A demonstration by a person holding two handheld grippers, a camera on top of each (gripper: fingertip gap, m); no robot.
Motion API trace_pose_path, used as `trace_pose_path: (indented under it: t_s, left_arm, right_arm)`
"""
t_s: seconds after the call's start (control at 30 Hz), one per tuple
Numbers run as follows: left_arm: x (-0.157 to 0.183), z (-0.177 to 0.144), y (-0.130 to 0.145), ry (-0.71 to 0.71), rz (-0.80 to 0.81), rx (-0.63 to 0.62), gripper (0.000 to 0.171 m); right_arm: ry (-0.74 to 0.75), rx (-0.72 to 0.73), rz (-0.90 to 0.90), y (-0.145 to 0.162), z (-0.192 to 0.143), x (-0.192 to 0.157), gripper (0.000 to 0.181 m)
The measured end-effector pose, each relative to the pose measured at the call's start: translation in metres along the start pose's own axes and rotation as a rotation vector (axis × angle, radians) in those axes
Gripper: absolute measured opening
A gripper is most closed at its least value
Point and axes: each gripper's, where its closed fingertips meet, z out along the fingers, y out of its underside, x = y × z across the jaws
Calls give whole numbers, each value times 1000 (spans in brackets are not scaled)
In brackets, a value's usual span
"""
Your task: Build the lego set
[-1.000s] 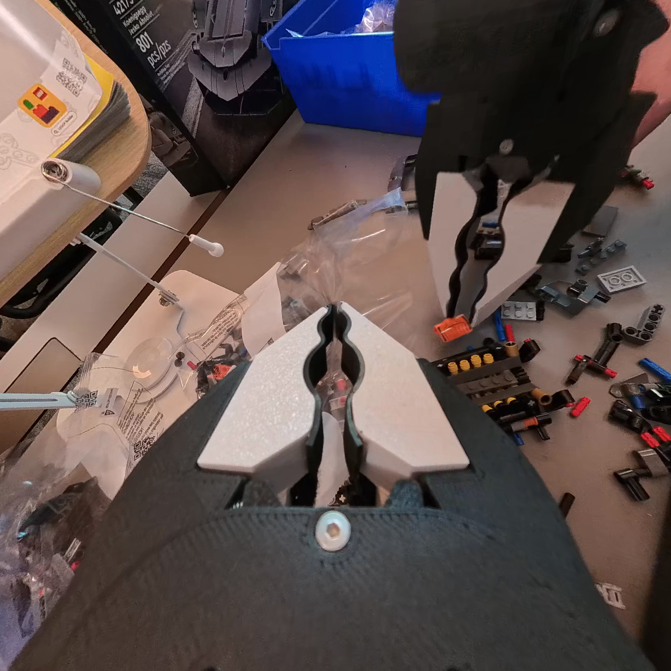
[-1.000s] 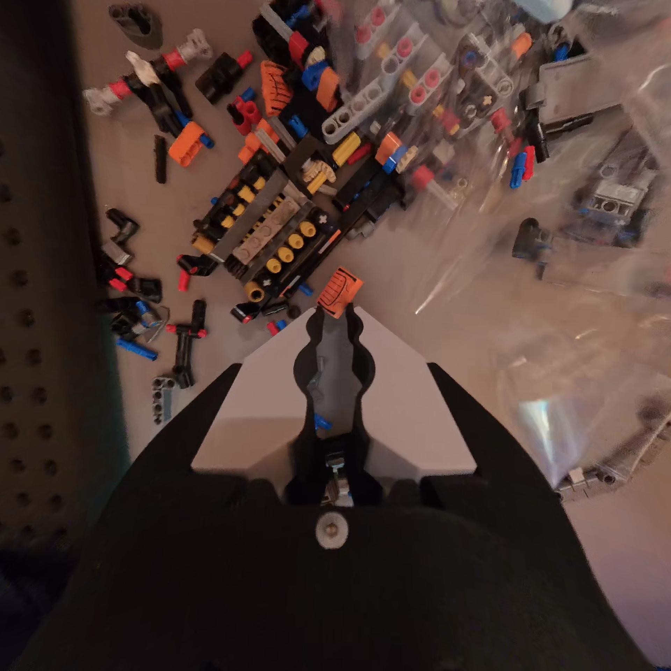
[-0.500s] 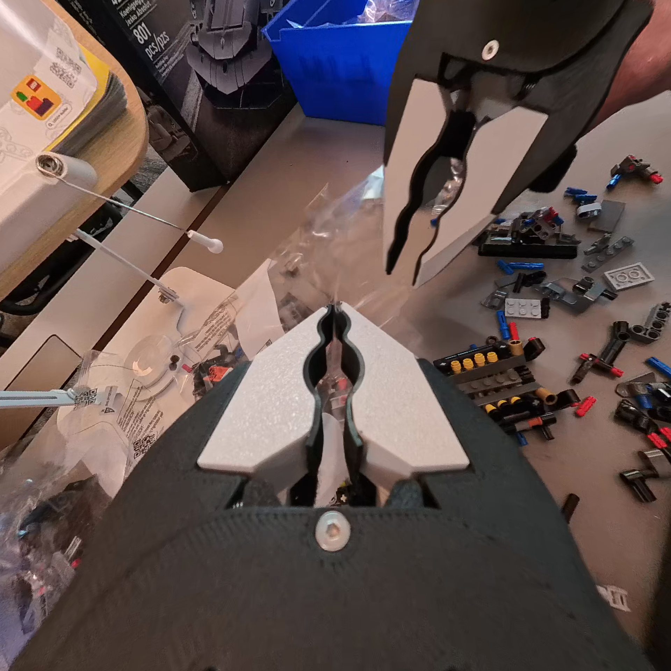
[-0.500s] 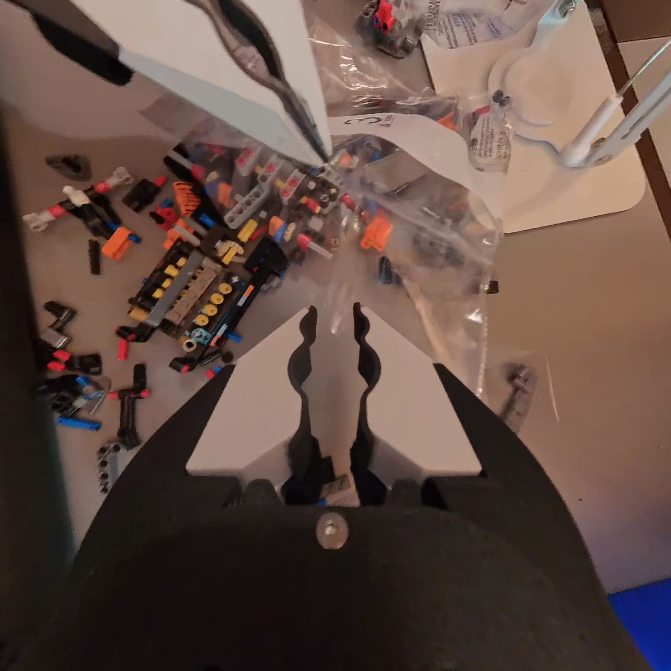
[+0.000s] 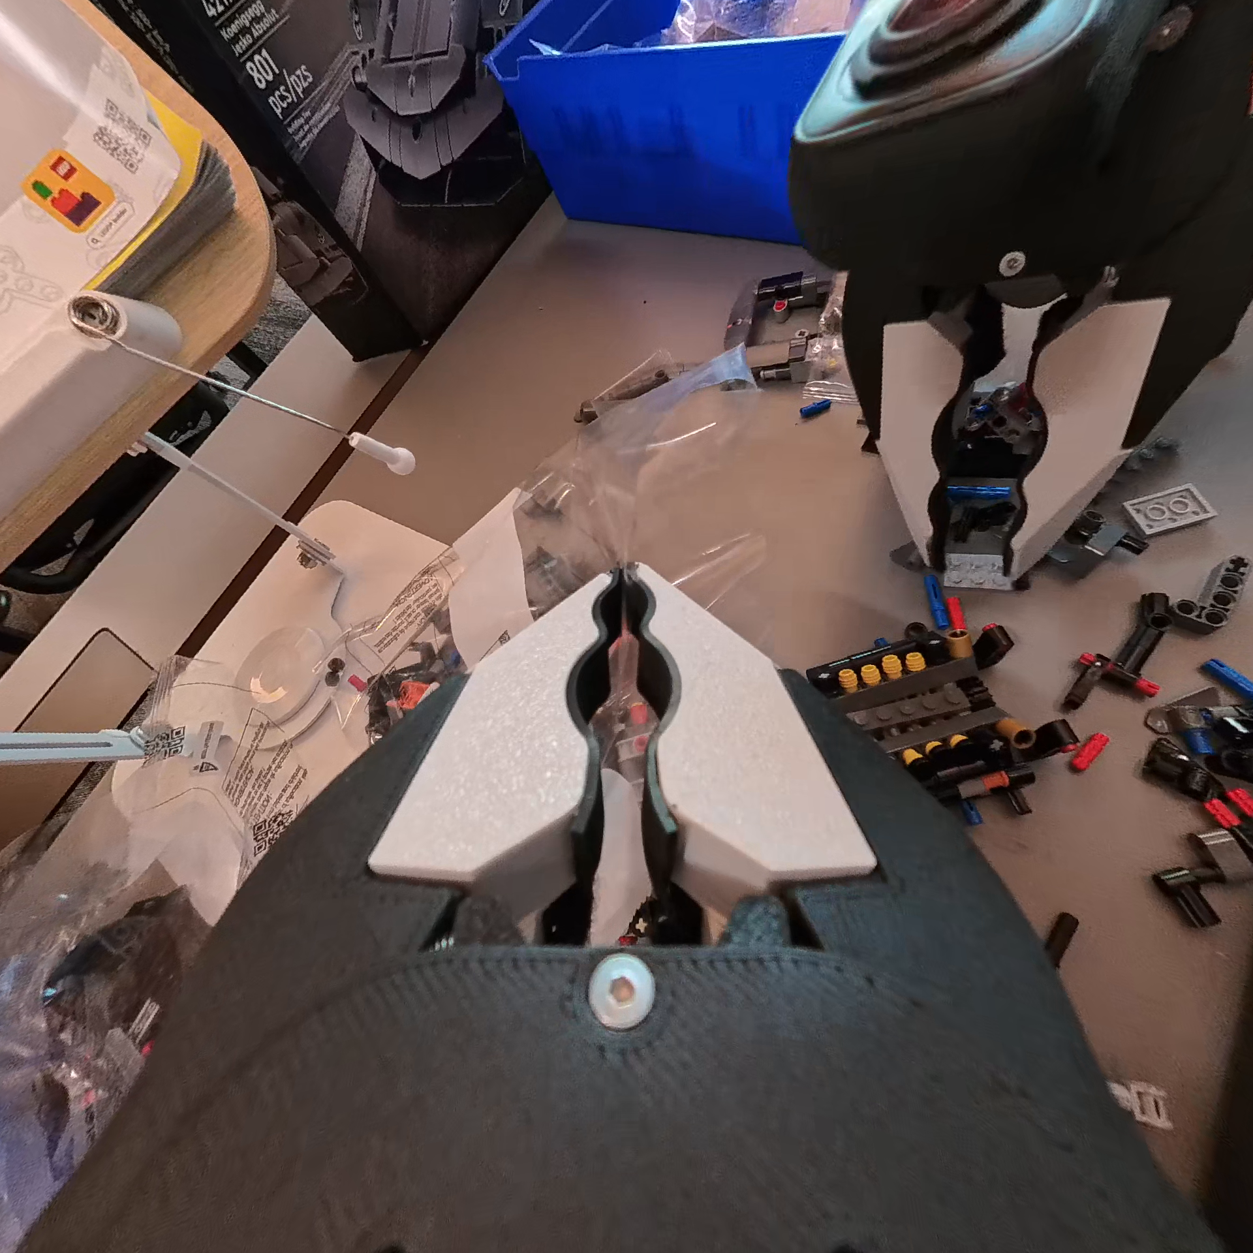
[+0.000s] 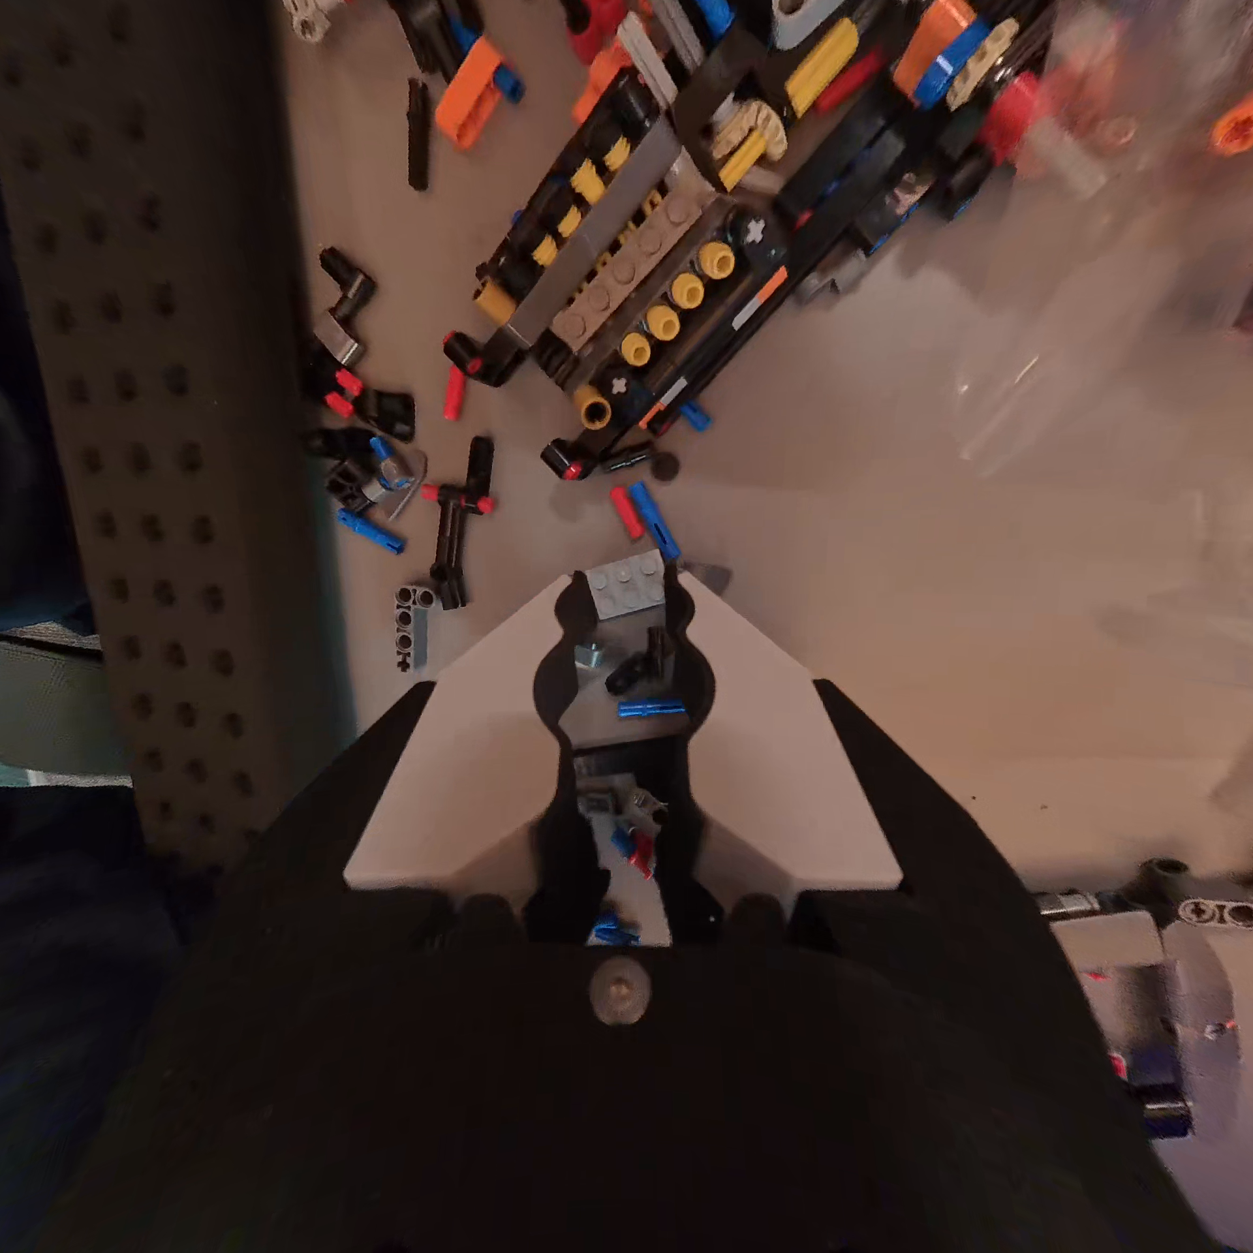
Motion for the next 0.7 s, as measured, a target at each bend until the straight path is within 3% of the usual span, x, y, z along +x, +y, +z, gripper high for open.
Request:
trace_pose_path:
  t_s: [0.2, 0.4, 0.7]
  left_arm:
    - [1, 1, 1, 2, 4, -4, 0]
    - [1, 1, 1, 3, 4, -5, 0]
    - [2, 2, 1, 7, 7, -8, 0]
  right_arm:
    - [0, -21, 8, 3, 3, 2, 8]
    - [-10, -7, 9, 1, 0, -1, 17]
    - [-18, -30, 13, 5, 3, -2, 9]
